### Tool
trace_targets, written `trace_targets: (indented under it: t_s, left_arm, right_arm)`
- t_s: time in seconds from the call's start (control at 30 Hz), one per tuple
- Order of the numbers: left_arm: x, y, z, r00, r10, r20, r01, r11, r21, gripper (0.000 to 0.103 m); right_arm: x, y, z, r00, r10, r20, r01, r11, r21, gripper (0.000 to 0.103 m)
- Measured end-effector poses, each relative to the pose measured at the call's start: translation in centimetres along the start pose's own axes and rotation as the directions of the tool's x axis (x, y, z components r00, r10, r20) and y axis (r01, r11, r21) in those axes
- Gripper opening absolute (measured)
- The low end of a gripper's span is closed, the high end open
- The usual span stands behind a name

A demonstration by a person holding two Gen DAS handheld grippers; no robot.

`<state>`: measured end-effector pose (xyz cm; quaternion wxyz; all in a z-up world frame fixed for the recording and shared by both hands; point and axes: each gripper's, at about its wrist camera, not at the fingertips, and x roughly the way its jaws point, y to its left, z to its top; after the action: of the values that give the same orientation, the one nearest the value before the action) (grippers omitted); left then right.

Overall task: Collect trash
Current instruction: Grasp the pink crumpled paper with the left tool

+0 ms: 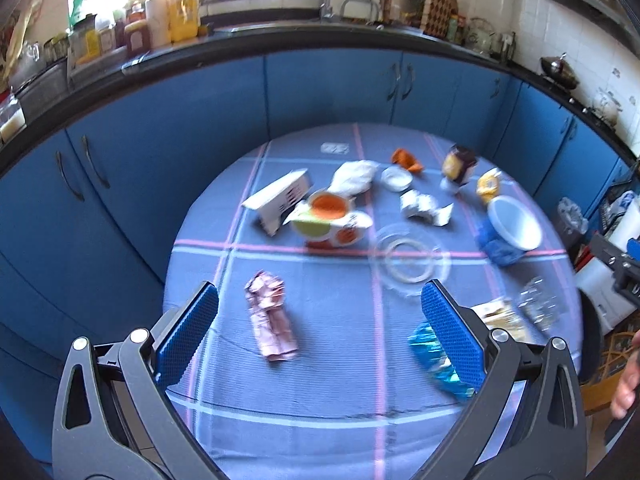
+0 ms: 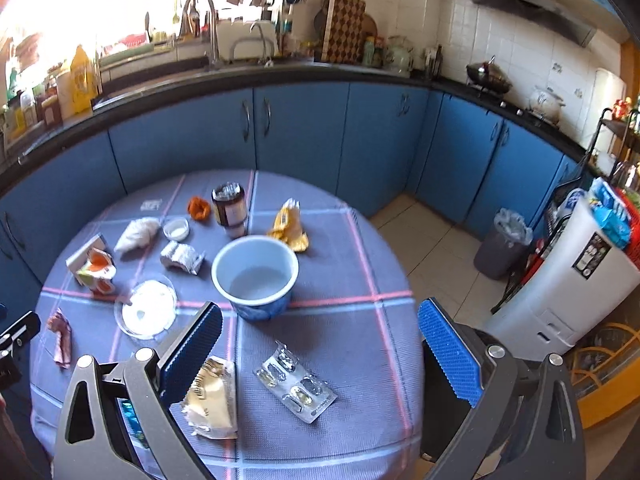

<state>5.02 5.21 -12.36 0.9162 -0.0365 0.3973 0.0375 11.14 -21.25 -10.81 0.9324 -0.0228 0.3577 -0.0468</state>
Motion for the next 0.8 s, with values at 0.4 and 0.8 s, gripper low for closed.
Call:
trace_targets:
  t_s: [0.4, 0.8]
  left_arm:
    - [6.1, 4.0, -2.2, 0.988, 0.057, -0.146, -0.065, 0.997, -0.048, 0.1]
    - [8.8, 4.3, -1.3, 0.978, 0.069, -0.198, -0.079, 0.996, -0.044, 0.029]
  right_arm:
    - [5.6, 2.0, -0.8, 0.991, 0.072, -0.111, -0.078, 0.996, -0.05, 0.096]
    - [10.0, 4.2, 2.3, 0.983, 0.094, -0.158, -0.106, 0.992, -0.07, 0.096]
